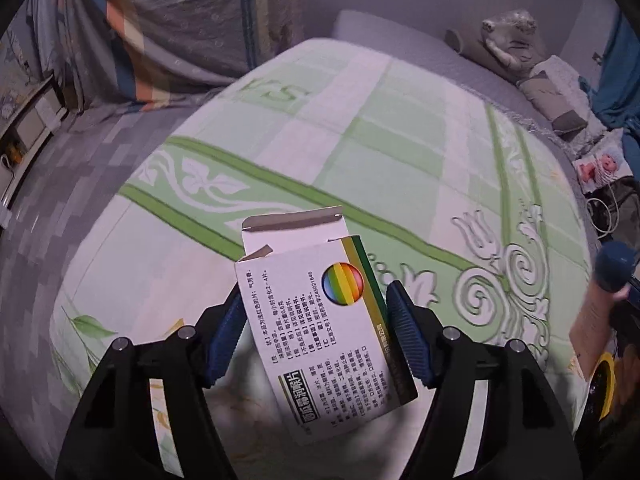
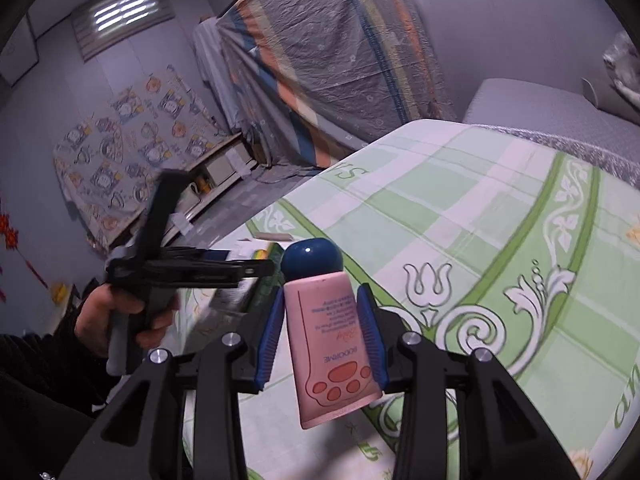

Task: Collect trash
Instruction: 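Grasp the white medicine box with the left gripper while the right gripper holds the tube, then carry the box and tube over the bin and open both grippers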

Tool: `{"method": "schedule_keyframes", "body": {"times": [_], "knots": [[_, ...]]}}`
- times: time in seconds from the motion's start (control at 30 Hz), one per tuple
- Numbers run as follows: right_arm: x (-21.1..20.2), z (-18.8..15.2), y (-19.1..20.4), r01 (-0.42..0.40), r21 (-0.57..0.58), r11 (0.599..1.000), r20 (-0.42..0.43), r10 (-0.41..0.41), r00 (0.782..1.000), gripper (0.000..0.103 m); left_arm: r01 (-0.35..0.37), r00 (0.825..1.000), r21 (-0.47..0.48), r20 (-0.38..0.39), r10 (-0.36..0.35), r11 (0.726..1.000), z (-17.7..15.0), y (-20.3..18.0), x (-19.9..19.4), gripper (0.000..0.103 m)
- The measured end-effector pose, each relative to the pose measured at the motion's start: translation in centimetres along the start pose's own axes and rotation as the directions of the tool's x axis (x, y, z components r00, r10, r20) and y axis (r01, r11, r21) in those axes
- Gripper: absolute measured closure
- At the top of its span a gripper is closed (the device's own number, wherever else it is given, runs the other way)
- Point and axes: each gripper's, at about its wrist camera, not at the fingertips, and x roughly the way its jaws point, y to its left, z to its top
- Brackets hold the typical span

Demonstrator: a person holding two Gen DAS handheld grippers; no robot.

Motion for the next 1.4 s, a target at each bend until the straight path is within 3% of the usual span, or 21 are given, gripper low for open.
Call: {"method": "schedule_keyframes", "body": {"times": [0.1,0.2,0.3,0.4,0.43,0.57,0.67,0.73,0.77,0.83,0.9,1.0,1.07,1.1,1.13,1.17,1.23,1.3,1.33,1.37,1.4], "knots": [[-2.8,-1.1,-1.3,0.019,0.078,0.997,0.05,-0.023,0.998,0.068,0.02,0.989,0.135,0.144,-0.04,0.991,-0.6,-4.1,-4.2,0.037],[-7.0,-3.0,-2.1,0.079,0.147,0.986,0.12,-0.097,0.988,0.068,0.03,0.959,0.272,0.263,-0.104,0.962,-1.1,-8.7,-7.4,0.037],[-12.6,-5.7,-2.8,0.162,0.236,0.958,0.199,-0.211,0.957,0.068,0.076,0.92,0.389,0.328,-0.216,0.918,-1.8,-13.6,-10.0,0.037],[-18.0,-8.7,-3.2,0.254,0.324,0.911,0.255,-0.343,0.904,0.068,0.123,0.883,0.494,0.341,-0.322,0.861,-2.9,-18.4,-11.6,0.037],[-19.6,-9.7,-3.4,0.277,0.354,0.893,0.268,-0.381,0.885,0.068,0.144,0.871,0.526,0.335,-0.36,0.838,-3.4,-20.1,-12.1,0.037],[-26.1,-14.5,-3.9,0.401,0.489,0.774,0.278,-0.574,0.77,0.068,0.197,0.823,0.64,0.303,-0.48,0.742,-5.9,-26.7,-13.4,0.036],[-30.0,-18.9,-4.6,0.468,0.606,0.643,0.236,-0.707,0.667,0.068,0.247,0.797,0.698,0.248,-0.55,0.672,-7.9,-31.1,-13.7,0.036],[-31.2,-21.4,-5.4,0.484,0.655,0.58,0.208,-0.754,0.623,0.068,0.296,0.781,0.723,0.193,-0.594,0.624,-9.3,-33.8,-13.4,0.036],[-31.4,-22.3,-5.4,0.485,0.673,0.558,0.197,-0.768,0.61,0.068,0.328,0.768,0.734,0.159,-0.62,0.595,-10.1,-35.0,-13.2,0.036],[-32.4,-25.1,-6.2,0.484,0.729,0.483,0.151,-0.804,0.575,0.068,0.354,0.77,0.761,0.093,-0.631,0.544,-11.9,-38.5,-11.8,0.035],[-32.9,-27.5,-6.9,0.464,0.773,0.434,0.119,-0.817,0.565,0.068,0.434,0.757,0.76,-0.017,-0.653,0.484,-13.4,-41.6,-10.0,0.035],[-33.2,-29.9,-7.9,0.452,0.811,0.372,0.077,-0.833,0.548,0.068,0.475,0.761,0.766,-0.109,-0.64,0.434,-16.0,-45.3,-7.6,0.035],[-33.2,-31.3,-8.4,0.445,0.83,0.336,0.048,-0.838,0.543,0.067,0.48,0.763,0.767,-0.127,-0.634,0.424,-17.2,-46.5,-6.8,0.034],[-33.9,-31.9,-9.1,0.448,0.836,0.317,0.032,-0.842,0.538,0.066,0.489,0.764,0.756,-0.132,-0.632,0.434,-17.5,-46.7,-6.4,0.032],[-34.1,-32.4,-9.3,0.46,0.843,0.278,-0.001,-0.854,0.52,0.065,0.504,0.763,0.738,-0.138,-0.632,0.448,-17.3,-46.6,-6.1,0.027],[-34.5,-32.7,-9.3,0.471,0.849,0.241,-0.03,-0.867,0.497,0.058,0.521,0.76,0.718,-0.144,-0.634,0.461,-16.9,-46.3,-5.9,0.024],[-35.3,-33.3,-9.1,0.479,0.854,0.202,-0.048,-0.887,0.46,0.046,0.528,0.756,0.684,-0.109,-0.645,0.504,-16.0,-44.9,-6.1,0.009],[-35.5,-33.2,-7.7,0.51,0.841,0.182,-0.051,-0.91,0.41,0.041,0.498,0.758,0.679,-0.038,-0.651,0.54,-15.1,-42.2,-7.2,0.009],[-35.3,-32.5,-6.5,0.544,0.822,0.165,-0.058,-0.927,0.369,0.035,0.481,0.752,0.676,0.009,-0.659,0.558,-14.5,-40.5,-7.8,0.008],[-34.9,-31.7,-5.3,0.571,0.803,0.169,-0.046,-0.938,0.342,0.024,0.461,0.743,0.674,0.063,-0.667,0.577,-14.0,-38.5,-8.5,0.008],[-34.4,-31.0,-4.4,0.583,0.791,0.187,-0.024,-0.942,0.335,0.017,0.441,0.734,0.671,0.114,-0.67,0.597,-13.7,-37.2,-9.2,0.008]]}}
